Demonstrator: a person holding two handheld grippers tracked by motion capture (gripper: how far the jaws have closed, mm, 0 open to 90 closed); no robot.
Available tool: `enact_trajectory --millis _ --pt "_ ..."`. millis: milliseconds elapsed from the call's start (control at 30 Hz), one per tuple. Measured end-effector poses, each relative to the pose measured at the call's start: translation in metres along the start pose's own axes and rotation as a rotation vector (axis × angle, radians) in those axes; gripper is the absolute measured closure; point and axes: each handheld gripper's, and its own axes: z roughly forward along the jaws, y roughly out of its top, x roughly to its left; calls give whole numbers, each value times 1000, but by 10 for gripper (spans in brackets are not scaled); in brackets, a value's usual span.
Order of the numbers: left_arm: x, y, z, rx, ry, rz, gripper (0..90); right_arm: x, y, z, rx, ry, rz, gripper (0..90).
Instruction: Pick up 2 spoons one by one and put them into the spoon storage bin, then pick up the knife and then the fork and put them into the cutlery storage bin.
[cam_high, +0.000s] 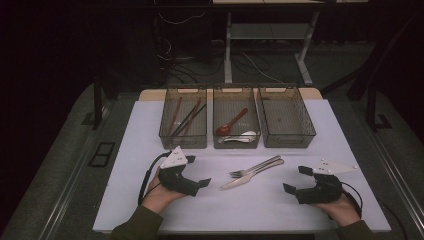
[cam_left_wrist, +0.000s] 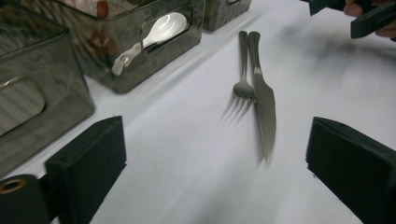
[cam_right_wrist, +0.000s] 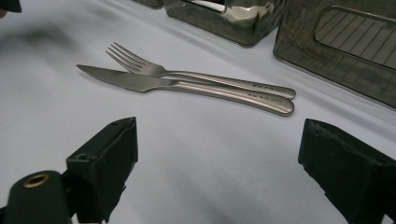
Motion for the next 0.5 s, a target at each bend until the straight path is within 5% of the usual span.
enact_trajectory --millis 500 --pt "-4 -26 -17 45 -1 -39 0 -1 4 5 22 28 -10 177"
